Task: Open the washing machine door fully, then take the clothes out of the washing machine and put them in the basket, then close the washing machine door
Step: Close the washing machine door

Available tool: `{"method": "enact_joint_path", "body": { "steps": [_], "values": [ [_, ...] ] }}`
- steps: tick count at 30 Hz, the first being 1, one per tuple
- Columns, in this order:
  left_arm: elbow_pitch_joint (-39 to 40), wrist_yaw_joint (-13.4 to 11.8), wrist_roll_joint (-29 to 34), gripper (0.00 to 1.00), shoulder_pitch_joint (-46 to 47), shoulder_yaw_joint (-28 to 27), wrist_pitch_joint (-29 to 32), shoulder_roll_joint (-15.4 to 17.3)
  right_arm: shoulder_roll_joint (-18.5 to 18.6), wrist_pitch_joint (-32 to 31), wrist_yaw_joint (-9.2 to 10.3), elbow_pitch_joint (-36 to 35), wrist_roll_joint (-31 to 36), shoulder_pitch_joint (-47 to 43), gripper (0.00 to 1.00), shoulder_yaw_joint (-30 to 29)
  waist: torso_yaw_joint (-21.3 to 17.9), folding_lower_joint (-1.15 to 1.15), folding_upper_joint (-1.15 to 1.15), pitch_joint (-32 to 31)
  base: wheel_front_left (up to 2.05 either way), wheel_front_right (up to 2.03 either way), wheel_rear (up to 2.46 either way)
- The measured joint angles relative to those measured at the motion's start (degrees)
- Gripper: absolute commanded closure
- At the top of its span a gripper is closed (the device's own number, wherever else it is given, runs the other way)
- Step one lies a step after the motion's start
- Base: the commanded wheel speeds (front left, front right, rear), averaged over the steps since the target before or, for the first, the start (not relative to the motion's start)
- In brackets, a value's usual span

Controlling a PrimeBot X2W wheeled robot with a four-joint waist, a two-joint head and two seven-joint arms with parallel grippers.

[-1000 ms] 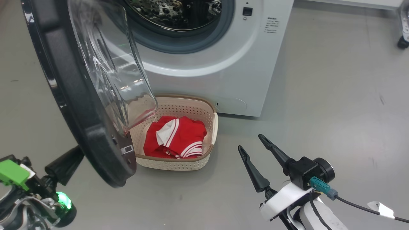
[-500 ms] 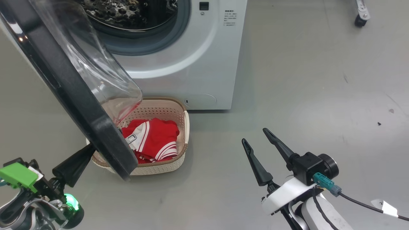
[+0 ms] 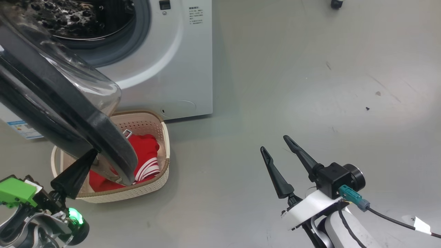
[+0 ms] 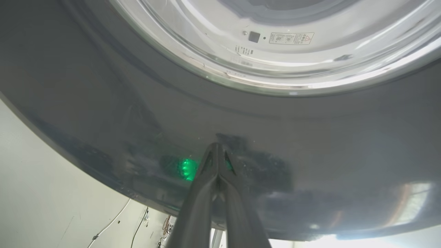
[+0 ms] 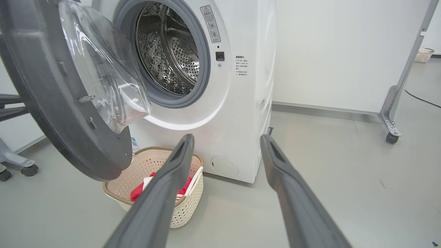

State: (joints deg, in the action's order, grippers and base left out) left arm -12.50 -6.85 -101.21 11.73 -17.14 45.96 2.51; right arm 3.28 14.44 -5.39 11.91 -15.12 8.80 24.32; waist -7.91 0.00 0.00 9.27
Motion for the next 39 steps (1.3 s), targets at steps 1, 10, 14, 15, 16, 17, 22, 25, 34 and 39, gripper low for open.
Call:
{"method": "enact_joint_path", "body": {
  "steps": [1,10,14,15,16,17,22,25,34,39],
  "values": [
    [-0.04,-0.01,0.0,1.0,0.0,0.04,-0.43,-0.02,0.0,0.0,0.0,-0.1,0.0,0.0,0.0,-0.02,-0.57,0.0,0.0,0.12,0.0,0.0,0.0],
    [-0.21,-0.01,-0.66,1.0,0.58,0.09,-4.17,-0.37,-0.03,0.0,0.08,-0.53,-0.3,0.01,0.0,-0.38,-5.1,0.0,0.0,1.49,0.0,0.0,0.0],
    [-0.34,-0.33,-0.73,1.0,1.87,-0.52,-6.35,-0.47,-0.04,0.0,0.09,-0.74,-0.44,0.01,0.0,-0.44,-6.26,0.0,0.0,1.99,0.0,0.0,0.0],
    [-0.36,-0.46,-0.77,1.0,2.47,-0.75,-7.04,-0.55,-0.04,0.0,0.09,-0.82,-0.46,0.01,0.0,-0.46,-6.61,0.0,0.0,2.16,0.0,0.0,0.0],
    [-0.36,-0.46,-0.97,1.0,3.04,-1.05,-7.89,-0.63,-0.05,0.01,0.09,-0.88,-0.49,0.01,0.0,-0.46,-6.95,0.0,0.0,2.34,0.0,0.0,0.0],
    [-0.38,-0.46,-1.15,1.0,3.57,-1.31,-8.59,-0.63,-0.05,0.0,0.1,-0.93,-0.51,0.01,0.0,-0.45,-7.27,0.0,0.0,2.5,0.0,0.0,0.0],
    [-0.54,-0.42,-1.51,1.0,5.84,-1.87,-12.01,-0.64,-0.08,0.0,0.52,-1.33,-0.63,0.02,0.0,-0.43,-8.83,0.0,0.0,3.29,0.0,0.0,0.0],
    [-1.0,-0.4,-1.98,1.0,7.06,-1.86,-13.9,-0.64,-0.09,0.0,0.52,-1.44,-1.48,0.03,0.0,-0.26,-9.79,0.0,0.0,3.7,0.0,0.0,0.0],
    [-2.21,2.14,-4.07,1.0,9.98,-0.93,-19.14,-0.68,-0.14,0.0,0.58,-1.69,-2.47,0.07,0.0,0.19,-12.95,0.0,0.0,4.55,0.0,0.0,0.0],
    [-3.85,3.35,-4.61,1.0,10.34,0.78,-20.93,-0.69,-0.19,0.0,1.02,-1.72,-2.59,0.06,0.0,0.2,-14.71,0.0,0.0,4.39,0.0,0.0,0.0]
  ]
}}
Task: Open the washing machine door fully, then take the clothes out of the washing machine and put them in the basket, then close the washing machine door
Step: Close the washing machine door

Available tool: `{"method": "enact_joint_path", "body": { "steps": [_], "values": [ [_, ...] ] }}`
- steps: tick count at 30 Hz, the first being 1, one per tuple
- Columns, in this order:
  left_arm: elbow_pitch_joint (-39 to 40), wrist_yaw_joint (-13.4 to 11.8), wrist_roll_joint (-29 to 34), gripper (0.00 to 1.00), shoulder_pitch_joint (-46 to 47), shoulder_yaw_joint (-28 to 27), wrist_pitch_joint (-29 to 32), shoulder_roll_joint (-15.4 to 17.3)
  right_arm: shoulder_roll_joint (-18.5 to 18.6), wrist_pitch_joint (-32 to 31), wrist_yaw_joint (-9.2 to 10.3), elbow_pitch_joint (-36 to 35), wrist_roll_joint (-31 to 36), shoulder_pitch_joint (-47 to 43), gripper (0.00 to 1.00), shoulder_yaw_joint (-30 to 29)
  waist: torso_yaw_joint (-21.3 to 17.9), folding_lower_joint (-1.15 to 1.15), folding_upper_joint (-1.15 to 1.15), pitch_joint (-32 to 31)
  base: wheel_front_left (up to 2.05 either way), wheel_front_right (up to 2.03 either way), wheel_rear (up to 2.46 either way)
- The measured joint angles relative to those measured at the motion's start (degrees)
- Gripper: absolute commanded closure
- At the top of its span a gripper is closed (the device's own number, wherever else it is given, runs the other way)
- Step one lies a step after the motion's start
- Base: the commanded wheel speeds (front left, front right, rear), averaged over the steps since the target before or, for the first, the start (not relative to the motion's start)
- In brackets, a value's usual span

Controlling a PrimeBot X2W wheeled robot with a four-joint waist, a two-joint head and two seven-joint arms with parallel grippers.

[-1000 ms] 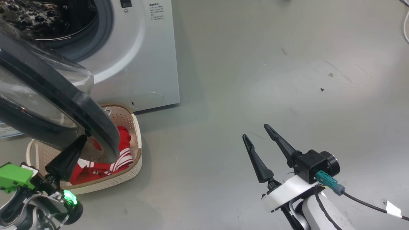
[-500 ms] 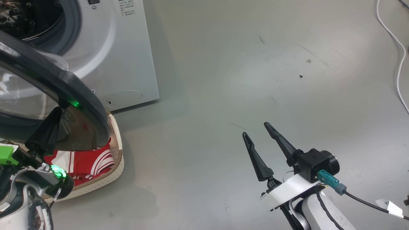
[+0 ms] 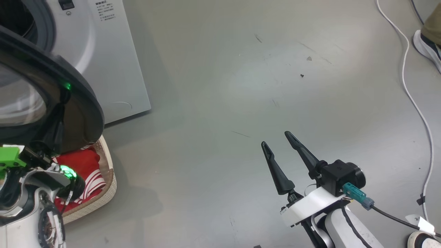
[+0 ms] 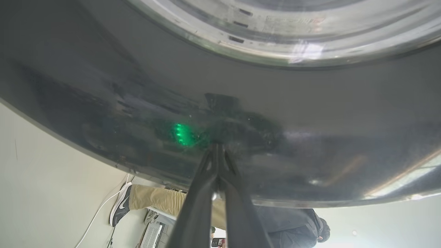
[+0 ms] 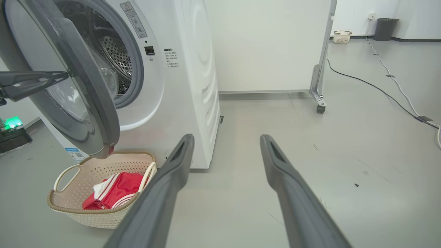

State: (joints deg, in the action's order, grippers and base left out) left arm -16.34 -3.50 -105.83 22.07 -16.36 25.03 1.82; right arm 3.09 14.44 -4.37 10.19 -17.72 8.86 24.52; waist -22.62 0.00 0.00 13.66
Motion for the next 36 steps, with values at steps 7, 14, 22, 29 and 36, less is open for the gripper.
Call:
{"method": "enact_joint_path", "body": {
  "steps": [7,14,22,29,36],
  "values": [
    [-1.98,1.83,-1.02,1.0,0.35,2.36,-1.38,-0.16,-0.02,0.0,0.49,-0.2,0.01,-0.02,0.0,-1.0,-0.02,0.0,0.0,-0.6,0.0,0.0,0.0],
    [-3.22,3.92,-2.29,1.0,-0.06,5.15,-1.63,-0.19,-0.03,0.0,0.53,-0.21,0.36,-0.07,0.0,-2.35,1.53,0.0,0.0,-1.89,0.0,0.0,0.0],
    [-2.58,7.95,8.98,1.0,-5.66,13.45,0.66,0.38,0.22,0.01,0.57,-0.84,0.87,-0.29,0.0,-4.54,4.72,0.0,0.0,-3.64,0.0,0.0,0.0],
    [-0.3,9.94,22.05,1.0,-9.28,18.0,-1.8,5.89,0.74,0.01,0.99,-1.67,1.16,-1.15,0.0,-6.73,8.35,0.0,0.0,-5.25,0.0,0.0,0.0],
    [3.55,10.44,35.86,1.0,-12.11,20.48,-10.23,9.37,1.54,0.01,0.98,-2.22,1.67,-1.94,0.0,-7.71,12.05,0.0,0.0,-7.09,0.0,0.0,0.0]
  ]
}}
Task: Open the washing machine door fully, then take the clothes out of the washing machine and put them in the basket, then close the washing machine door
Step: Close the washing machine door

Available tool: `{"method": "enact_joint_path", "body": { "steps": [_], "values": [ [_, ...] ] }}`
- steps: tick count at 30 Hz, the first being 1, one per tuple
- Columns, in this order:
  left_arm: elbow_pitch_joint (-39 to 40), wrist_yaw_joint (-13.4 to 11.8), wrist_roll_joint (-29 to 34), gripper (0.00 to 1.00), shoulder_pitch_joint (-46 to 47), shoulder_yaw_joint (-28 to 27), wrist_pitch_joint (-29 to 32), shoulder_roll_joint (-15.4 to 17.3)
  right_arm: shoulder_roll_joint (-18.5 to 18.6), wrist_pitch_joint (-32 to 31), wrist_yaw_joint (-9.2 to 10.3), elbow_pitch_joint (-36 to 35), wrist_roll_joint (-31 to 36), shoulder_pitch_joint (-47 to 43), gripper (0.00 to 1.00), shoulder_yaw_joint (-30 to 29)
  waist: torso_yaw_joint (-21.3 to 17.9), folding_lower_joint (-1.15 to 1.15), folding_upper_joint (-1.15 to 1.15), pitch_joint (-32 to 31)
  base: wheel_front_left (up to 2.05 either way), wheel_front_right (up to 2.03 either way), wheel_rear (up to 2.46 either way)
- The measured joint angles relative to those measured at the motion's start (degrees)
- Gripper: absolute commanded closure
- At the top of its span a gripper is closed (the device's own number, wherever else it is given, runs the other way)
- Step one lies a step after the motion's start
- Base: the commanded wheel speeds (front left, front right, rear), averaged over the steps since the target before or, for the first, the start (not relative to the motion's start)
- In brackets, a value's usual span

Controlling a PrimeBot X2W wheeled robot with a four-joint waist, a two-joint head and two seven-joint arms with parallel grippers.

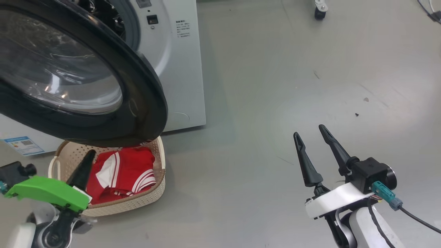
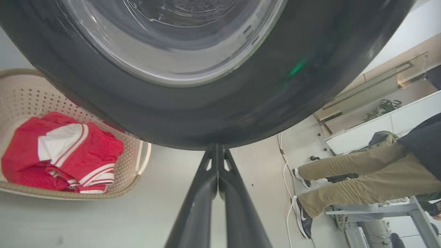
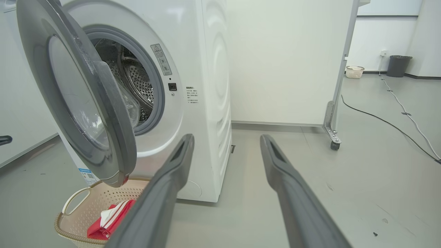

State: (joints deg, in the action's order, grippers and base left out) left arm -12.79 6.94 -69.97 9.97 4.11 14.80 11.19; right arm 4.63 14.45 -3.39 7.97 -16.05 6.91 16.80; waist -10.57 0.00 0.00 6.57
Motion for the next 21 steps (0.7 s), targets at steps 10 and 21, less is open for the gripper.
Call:
{"method": "enact_joint_path", "body": {
  "steps": [10,21],
  "values": [
    [4.31,0.02,16.92,1.0,-4.14,0.8,-17.23,2.99,0.22,0.0,-0.02,-0.79,0.3,-1.76,0.0,-1.07,4.19,0.0,0.0,-2.71,0.0,0.0,0.0],
    [3.97,0.03,30.29,1.0,-8.54,3.45,-29.43,4.32,-0.03,0.0,-0.07,-1.67,0.63,-2.71,0.0,-1.37,7.16,0.0,0.0,-3.08,0.0,0.0,0.0]
  ]
}}
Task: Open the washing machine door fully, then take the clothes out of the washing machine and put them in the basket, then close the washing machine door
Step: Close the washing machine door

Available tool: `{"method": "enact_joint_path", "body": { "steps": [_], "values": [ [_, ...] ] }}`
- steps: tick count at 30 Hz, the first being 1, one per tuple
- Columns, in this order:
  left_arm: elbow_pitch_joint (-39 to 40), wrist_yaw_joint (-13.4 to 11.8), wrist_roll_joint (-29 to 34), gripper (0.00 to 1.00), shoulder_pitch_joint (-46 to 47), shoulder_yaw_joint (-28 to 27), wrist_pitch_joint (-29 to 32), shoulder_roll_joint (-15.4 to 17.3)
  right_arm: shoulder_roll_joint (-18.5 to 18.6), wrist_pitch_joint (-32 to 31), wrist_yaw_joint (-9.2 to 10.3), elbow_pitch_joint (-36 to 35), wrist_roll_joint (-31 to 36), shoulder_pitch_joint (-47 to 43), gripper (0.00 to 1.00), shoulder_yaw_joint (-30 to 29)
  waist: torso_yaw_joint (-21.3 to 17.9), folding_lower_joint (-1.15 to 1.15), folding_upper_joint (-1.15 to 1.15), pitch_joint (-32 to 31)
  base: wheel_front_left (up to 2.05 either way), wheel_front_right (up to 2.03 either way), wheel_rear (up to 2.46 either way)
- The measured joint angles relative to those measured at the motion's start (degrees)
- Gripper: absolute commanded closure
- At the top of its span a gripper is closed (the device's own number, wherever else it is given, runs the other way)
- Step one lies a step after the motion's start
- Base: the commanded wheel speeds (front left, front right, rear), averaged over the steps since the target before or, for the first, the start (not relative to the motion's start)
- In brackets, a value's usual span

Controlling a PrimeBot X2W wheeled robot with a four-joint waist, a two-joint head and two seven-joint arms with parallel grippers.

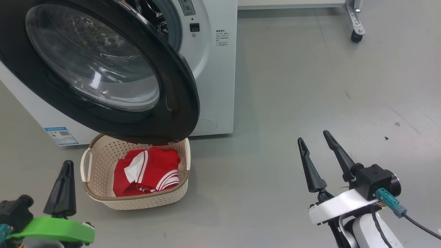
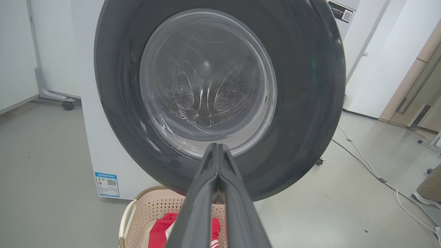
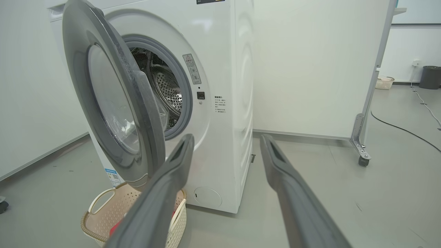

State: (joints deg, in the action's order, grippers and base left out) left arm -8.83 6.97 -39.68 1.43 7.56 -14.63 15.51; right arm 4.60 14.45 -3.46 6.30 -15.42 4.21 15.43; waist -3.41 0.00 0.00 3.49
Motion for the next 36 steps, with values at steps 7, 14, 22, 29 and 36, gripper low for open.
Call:
{"method": "enact_joint_path", "body": {
  "steps": [7,14,22,29,36],
  "values": [
    [-0.7,-1.37,1.86,0.0,-1.72,0.0,0.01,-1.49,-0.19,0.0,-0.26,0.14,0.02,-0.07,0.0,0.29,0.46,0.0,0.0,-0.04,0.0,0.0,0.0],
    [-0.86,-1.89,3.16,0.0,-2.36,0.1,0.01,-3.26,-0.33,0.0,-0.53,0.55,0.02,-0.1,0.0,0.27,0.58,0.0,0.0,-0.34,0.0,0.0,0.0],
    [-0.82,-1.89,5.76,0.0,-2.37,0.08,0.01,-3.97,-0.51,0.0,-0.6,0.85,0.09,-0.1,0.0,0.11,0.53,0.0,0.0,-0.88,0.0,0.0,0.0],
    [-0.1,-1.89,7.17,0.0,-2.53,-0.54,0.0,-5.25,-0.57,0.0,-0.79,0.98,0.45,-0.28,0.0,-0.02,0.53,0.0,0.0,-1.35,0.0,0.0,0.0],
    [0.2,-1.86,9.58,0.0,-2.72,-1.04,0.0,-5.77,-0.68,0.0,-1.01,1.24,0.49,-0.93,0.0,-0.23,0.58,0.0,0.0,-1.74,0.0,0.0,0.0]
  ]
}}
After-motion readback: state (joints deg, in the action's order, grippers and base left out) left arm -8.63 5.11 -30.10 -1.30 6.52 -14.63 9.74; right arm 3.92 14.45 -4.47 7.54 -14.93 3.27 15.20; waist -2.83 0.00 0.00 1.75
